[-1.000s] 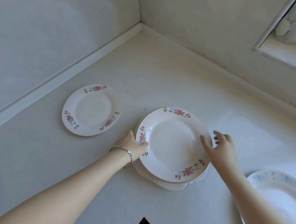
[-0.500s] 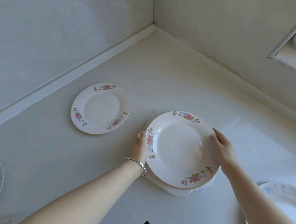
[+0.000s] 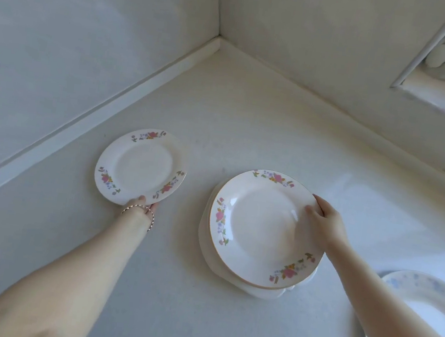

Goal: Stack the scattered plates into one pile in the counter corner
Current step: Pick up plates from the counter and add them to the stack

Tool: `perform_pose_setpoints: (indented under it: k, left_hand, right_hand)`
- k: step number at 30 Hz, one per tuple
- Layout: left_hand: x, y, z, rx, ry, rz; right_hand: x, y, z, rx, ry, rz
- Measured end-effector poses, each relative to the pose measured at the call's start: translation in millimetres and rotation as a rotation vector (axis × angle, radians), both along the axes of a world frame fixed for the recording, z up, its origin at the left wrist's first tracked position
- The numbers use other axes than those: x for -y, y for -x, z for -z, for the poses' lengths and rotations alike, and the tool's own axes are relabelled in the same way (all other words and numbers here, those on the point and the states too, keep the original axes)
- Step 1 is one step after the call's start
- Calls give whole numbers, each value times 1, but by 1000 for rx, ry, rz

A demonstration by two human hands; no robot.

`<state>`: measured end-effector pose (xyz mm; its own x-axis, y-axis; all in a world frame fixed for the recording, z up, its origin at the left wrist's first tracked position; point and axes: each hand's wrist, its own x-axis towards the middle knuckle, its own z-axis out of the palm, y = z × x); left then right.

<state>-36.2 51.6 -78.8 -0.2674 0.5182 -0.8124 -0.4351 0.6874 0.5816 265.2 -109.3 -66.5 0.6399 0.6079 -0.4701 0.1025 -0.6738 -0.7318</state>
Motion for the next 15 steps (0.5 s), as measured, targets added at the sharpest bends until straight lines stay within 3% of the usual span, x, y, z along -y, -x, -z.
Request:
perform_pose_setpoints:
  k: [6, 10, 11, 15]
  left_hand:
    - [26, -11, -55, 157, -34, 72]
    - [59, -23, -81, 145, -96, 286]
    - [66, -27, -86, 134, -123, 354]
    - [89, -51, -95, 94, -174, 610]
  right_hand:
    - [1, 0, -2, -25, 3, 8]
    - [6, 8, -17, 236, -130, 68]
    - [6, 11, -25, 206, -205, 91]
    - [17, 12, -59, -468, -438, 110]
